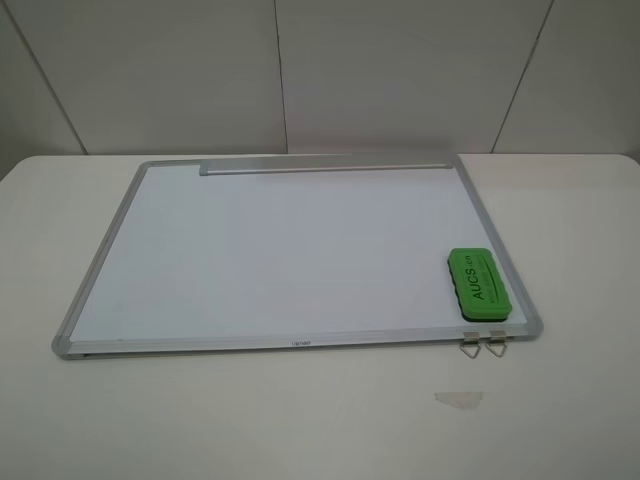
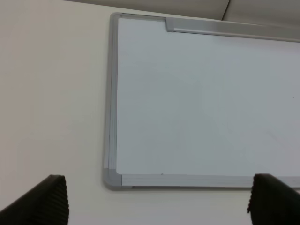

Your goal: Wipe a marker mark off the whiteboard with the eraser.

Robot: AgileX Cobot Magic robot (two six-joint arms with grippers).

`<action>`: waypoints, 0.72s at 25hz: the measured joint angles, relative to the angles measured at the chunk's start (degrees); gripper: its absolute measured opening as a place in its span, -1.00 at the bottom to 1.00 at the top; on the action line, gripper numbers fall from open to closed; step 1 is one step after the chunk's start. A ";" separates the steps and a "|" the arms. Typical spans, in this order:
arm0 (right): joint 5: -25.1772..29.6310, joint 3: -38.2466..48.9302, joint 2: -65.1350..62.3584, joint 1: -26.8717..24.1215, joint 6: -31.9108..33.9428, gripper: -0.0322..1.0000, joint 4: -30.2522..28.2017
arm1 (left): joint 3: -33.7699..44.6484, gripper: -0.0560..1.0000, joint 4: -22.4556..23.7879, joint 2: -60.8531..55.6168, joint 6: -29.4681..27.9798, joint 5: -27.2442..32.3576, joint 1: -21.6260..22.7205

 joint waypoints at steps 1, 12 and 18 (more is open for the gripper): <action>0.00 0.00 0.00 0.00 0.00 0.66 0.00 | 0.00 0.58 0.00 0.00 0.00 0.00 0.00; 0.00 0.00 0.00 0.00 0.00 0.66 0.00 | 0.00 0.58 0.00 0.00 0.00 0.00 0.00; 0.00 0.00 0.00 0.00 0.00 0.66 0.00 | 0.00 0.58 0.00 0.00 0.00 0.00 0.00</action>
